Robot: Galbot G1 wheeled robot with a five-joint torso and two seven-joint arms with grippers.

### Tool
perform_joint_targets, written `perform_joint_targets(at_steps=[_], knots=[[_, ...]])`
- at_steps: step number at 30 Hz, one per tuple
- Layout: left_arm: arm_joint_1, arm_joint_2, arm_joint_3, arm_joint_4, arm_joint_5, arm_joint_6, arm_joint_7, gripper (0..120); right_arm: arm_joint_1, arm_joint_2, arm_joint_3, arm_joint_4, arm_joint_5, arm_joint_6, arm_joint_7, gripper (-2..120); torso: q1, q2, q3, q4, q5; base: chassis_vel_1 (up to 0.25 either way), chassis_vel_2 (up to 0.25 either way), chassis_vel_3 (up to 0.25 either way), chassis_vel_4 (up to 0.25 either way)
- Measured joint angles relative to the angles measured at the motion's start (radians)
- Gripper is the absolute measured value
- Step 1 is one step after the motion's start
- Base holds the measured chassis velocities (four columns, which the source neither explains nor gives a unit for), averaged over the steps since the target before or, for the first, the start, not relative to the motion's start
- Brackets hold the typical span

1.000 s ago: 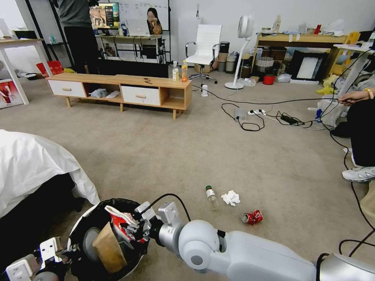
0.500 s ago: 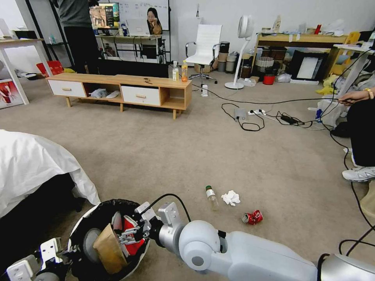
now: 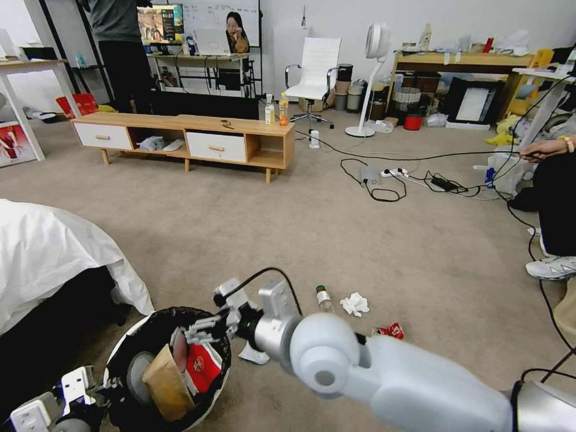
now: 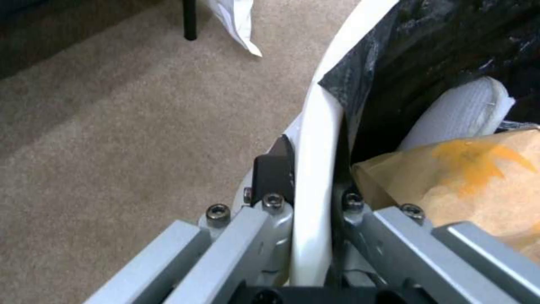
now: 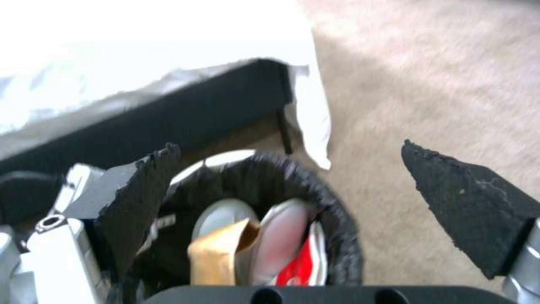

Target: Pick up the trash bin and place the garbage on the floor into it.

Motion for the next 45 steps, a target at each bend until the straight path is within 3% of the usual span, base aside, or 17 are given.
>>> perform_joint_targets(at_steps=[5, 13, 15, 19, 23, 25, 30, 33, 34, 37, 43, 45], knots=[[0.001, 0.001, -0.003, 0.0, 0.002, 0.0, -0.001, 2, -0.02, -0.048, 0.081, 0.042, 0.005, 0.005, -0.012, 100, 0.0, 0.0, 0.0, 0.0, 0.0, 0.0, 0.0, 0.0, 0.0], [0.013, 0.013, -0.031, 0.004, 0.004, 0.0, -0.001, 2, -0.176, -0.165, 0.356, 0.114, -0.049, 0.095, -0.099, 100, 0.0, 0.0, 0.0, 0.0001, 0.0002, 0.0, 0.0, 0.0, 0.0], [0.02, 0.019, -0.045, 0.005, 0.001, 0.0, -0.002, 2, -0.264, -0.216, 0.484, 0.139, -0.115, 0.165, -0.132, 100, 0.0, 0.0, 0.0, -0.0003, 0.0002, 0.0, 0.0, 0.0, 0.0], [0.025, 0.019, -0.052, 0.004, 0.003, 0.0, -0.002, 2, -0.342, -0.247, 0.565, 0.148, -0.184, 0.228, -0.147, 100, 0.0, 0.0, 0.0, 0.0002, 0.0, 0.0, 0.0, 0.0, 0.0], [0.037, 0.02, -0.06, 0.002, 0.006, 0.0, -0.002, 2, -0.503, -0.282, 0.706, 0.167, -0.254, 0.29, -0.169, 100, 0.0, 0.0, 0.0, -0.0001, 0.0002, 0.0, 0.0, 0.0, 0.0], [0.048, 0.021, -0.071, -0.008, 0.006, 0.0, 0.0, 2, -0.648, -0.304, 0.848, 0.187, -0.314, 0.328, -0.188, 100, 0.0, 0.0, 0.0, -0.0004, 0.0001, 0.0, 0.0, 0.0, 0.0], [0.056, 0.015, -0.077, -0.019, 0.012, 0.0, 0.003, 2, -0.759, -0.286, 0.983, 0.202, -0.389, 0.352, -0.188, 100, 0.0, 0.0, 0.0, -0.0002, -0.0001, 0.0, 0.0, 0.0, 0.0], [0.063, 0.002, -0.078, -0.036, 0.023, 0.0, 0.007, 2, -0.823, -0.236, 1.048, 0.198, -0.521, 0.385, -0.159, 100, 0.0, 0.0, 0.0, 0.0003, -0.0001, 0.0, 0.0, 0.0, 0.0], [0.063, 0.002, -0.078, -0.036, 0.023, 0.0, 0.007, 2, -0.823, -0.236, 1.048, 0.198, -0.521, 0.385, -0.159, 100, 0.0, 0.0, 0.0, 0.0003, -0.0001, 0.0, 0.0, 0.0, 0.0], [0.069, -0.014, -0.072, -0.055, 0.026, 0.0, 0.01, 2, -0.935, -0.174, 1.097, 0.192, -0.695, 0.43, -0.159, 100, 0.0, 0.0, 0.0, -0.0001, -0.0001, 0.0, 0.0, 0.0, 0.0], [0.067, -0.026, -0.06, -0.07, 0.029, 0.0, 0.011, 2, -1.009, -0.113, 1.115, 0.191, -0.782, 0.463, -0.172, 100, 0.0, 0.0, 0.0, -0.0002, 0.0, 0.0, 0.0, 0.0, 0.0], [0.065, -0.037, -0.05, -0.075, 0.037, 0.0, 0.013, 2, -1.046, -0.072, 1.117, 0.182, -0.867, 0.501, -0.182, 100, 0.0, 0.0, 0.0, 0.0, 0.0, 0.0, 0.0, 0.0, 0.0]])
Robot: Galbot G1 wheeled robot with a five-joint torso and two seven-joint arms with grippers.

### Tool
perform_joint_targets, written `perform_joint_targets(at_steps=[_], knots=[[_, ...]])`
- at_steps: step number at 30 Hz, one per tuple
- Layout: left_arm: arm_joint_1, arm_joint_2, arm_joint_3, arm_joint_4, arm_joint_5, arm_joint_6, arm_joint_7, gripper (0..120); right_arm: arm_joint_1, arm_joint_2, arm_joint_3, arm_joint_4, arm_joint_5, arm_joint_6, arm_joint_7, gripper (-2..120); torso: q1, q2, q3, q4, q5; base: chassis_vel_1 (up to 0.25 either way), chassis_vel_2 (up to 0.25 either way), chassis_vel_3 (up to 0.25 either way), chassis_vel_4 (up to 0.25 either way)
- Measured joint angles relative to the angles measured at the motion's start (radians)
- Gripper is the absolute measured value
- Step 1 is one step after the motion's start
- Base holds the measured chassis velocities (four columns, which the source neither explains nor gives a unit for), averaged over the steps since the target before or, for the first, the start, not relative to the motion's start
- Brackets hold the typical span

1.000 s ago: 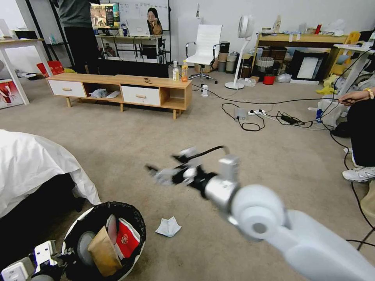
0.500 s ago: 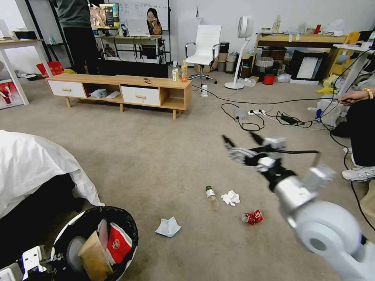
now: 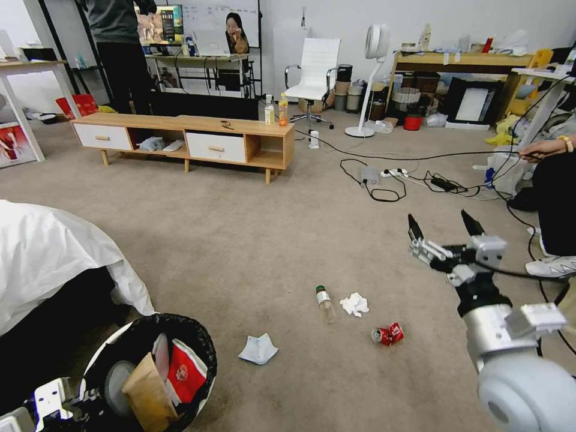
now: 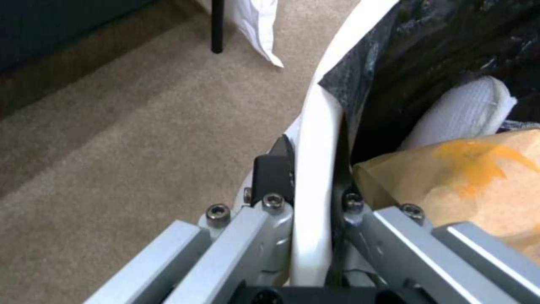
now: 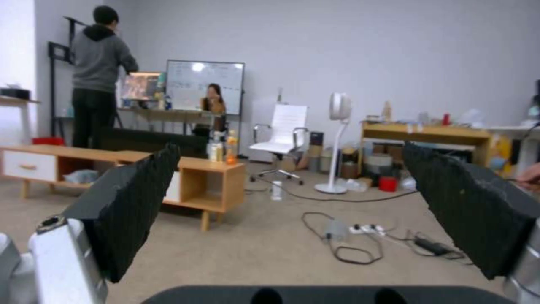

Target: Pick up the trash bin and place the garbage on the floor into it.

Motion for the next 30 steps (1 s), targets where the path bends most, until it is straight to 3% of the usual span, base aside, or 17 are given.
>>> perform_joint_targets(at_steps=[8, 16, 30], knots=[[-0.01, -0.021, 0.011, -0.011, 0.025, 0.0, 0.011, 2, -0.046, 0.098, -0.004, -0.007, -0.125, 0.038, -0.002, 100, 0.0, 0.0, 0.0, 0.0, -0.0001, 0.0, 0.0, 0.0, 0.0], [-0.017, -0.025, 0.013, -0.015, 0.032, 0.0, 0.014, 2, -0.072, 0.156, -0.013, -0.016, -0.174, 0.054, -0.01, 100, 0.0, 0.0, 0.0, -0.0001, -0.0001, 0.0, 0.0, 0.0, 0.0], [-0.016, -0.026, 0.006, -0.013, 0.031, 0.0, 0.017, 2, -0.064, 0.167, -0.029, -0.032, -0.176, 0.062, -0.017, 100, 0.0, 0.0, 0.0, 0.0, -0.0001, 0.004, 0.007, 0.006, 0.004]])
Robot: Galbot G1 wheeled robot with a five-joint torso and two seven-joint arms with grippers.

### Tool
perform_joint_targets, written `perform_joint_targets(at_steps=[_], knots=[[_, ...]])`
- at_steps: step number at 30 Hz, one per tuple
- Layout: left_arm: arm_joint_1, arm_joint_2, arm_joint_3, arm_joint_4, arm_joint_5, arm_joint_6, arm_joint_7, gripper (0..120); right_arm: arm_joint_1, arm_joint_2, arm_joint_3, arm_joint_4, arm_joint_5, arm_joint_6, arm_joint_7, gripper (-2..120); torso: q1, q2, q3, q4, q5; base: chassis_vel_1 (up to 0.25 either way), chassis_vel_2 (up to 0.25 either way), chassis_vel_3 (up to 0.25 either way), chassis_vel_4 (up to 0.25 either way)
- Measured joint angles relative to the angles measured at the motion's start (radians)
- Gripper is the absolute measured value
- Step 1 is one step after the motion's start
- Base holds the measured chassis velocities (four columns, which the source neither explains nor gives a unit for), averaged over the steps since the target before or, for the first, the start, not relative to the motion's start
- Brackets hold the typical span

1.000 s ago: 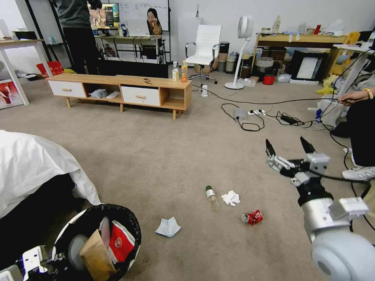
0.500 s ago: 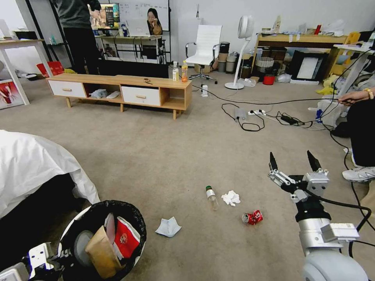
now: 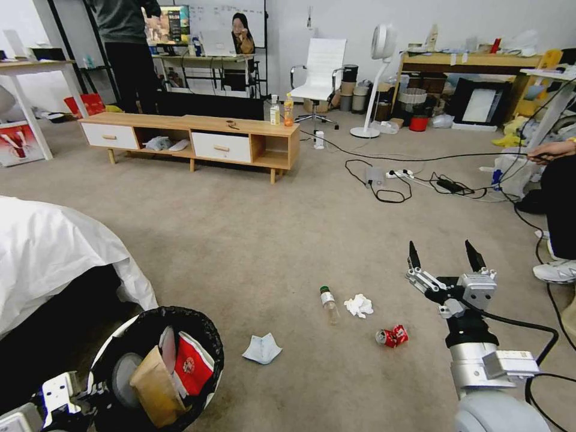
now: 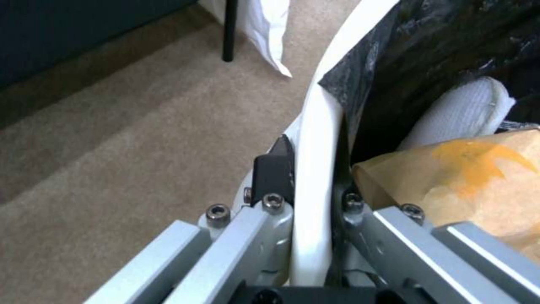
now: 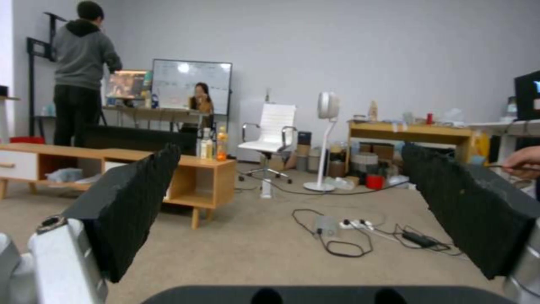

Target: Pick up the trash bin and place the garbage on the floor into it.

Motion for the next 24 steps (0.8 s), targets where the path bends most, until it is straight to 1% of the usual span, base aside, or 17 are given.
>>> perform_joint_targets(at_steps=[8, 17, 24], knots=[[0.003, -0.003, 0.0, 0.002, 0.003, 0.0, 0.001, 2, 0.001, -0.004, -0.002, -0.01, -0.001, 0.01, -0.01, 100, 0.0, 0.0, 0.0, -0.0001, 0.0001, 0.027, 0.021, 0.017, 0.017], [0.008, -0.006, 0.0, 0.009, 0.018, 0.0, 0.007, 2, 0.002, -0.007, 0.009, -0.029, -0.009, 0.059, -0.051, 100, 0.0, 0.0, 0.0, 0.0001, 0.0001, 0.0, 0.0, 0.0, 0.0], [0.008, -0.009, 0.007, 0.019, 0.033, 0.0, 0.011, 2, -0.012, -0.01, 0.013, -0.036, -0.013, 0.091, -0.073, 100, 0.0, 0.0, 0.0, -0.0002, 0.0001, 0.0, 0.0, 0.0, 0.0]])
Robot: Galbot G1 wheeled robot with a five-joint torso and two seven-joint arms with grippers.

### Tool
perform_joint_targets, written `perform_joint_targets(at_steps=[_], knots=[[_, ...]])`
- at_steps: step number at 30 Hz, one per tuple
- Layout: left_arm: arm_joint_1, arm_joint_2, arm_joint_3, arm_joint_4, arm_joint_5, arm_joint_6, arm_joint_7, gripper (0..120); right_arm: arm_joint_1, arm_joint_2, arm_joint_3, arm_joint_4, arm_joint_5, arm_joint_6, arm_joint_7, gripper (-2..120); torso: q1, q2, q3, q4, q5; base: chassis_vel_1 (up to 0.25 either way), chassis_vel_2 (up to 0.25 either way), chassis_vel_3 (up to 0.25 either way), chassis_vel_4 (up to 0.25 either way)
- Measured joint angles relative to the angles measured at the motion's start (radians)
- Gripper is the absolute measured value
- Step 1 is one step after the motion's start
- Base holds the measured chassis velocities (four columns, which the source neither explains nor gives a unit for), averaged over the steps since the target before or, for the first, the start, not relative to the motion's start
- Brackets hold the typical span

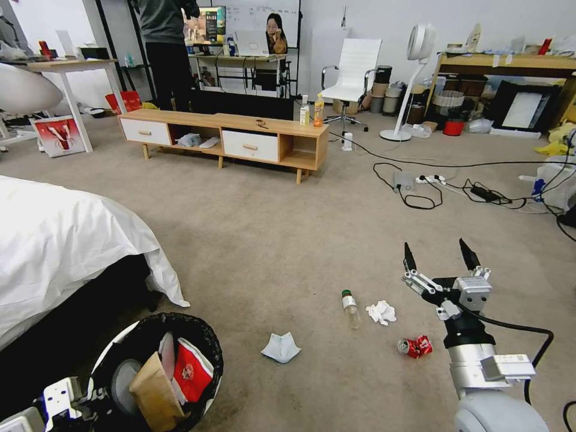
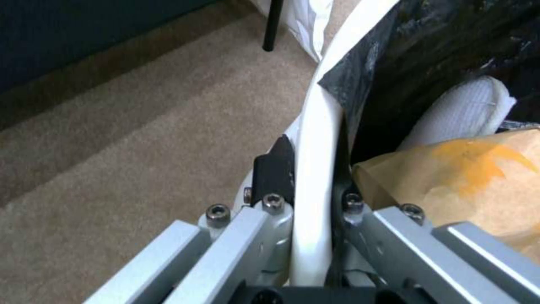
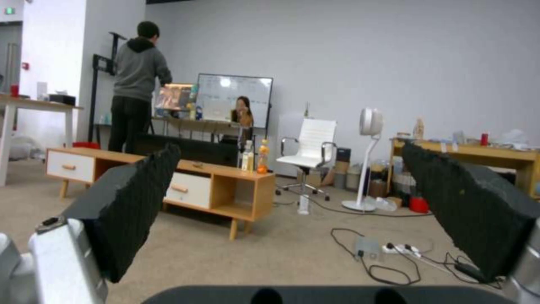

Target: Pick up the trash bin and place the garbage on the floor into it.

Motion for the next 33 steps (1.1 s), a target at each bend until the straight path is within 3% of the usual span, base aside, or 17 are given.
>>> perform_joint_targets(at_steps=[33], knots=[[0.009, -0.001, -0.003, 0.001, 0.0, 0.0, -0.001, 2, -0.003, 0.002, -0.002, -0.006, 0.001, 0.011, -0.009, 100, 0.0, 0.0, 0.0, 0.0002, 0.0, 0.003, 0.003, 0.004, 0.003]])
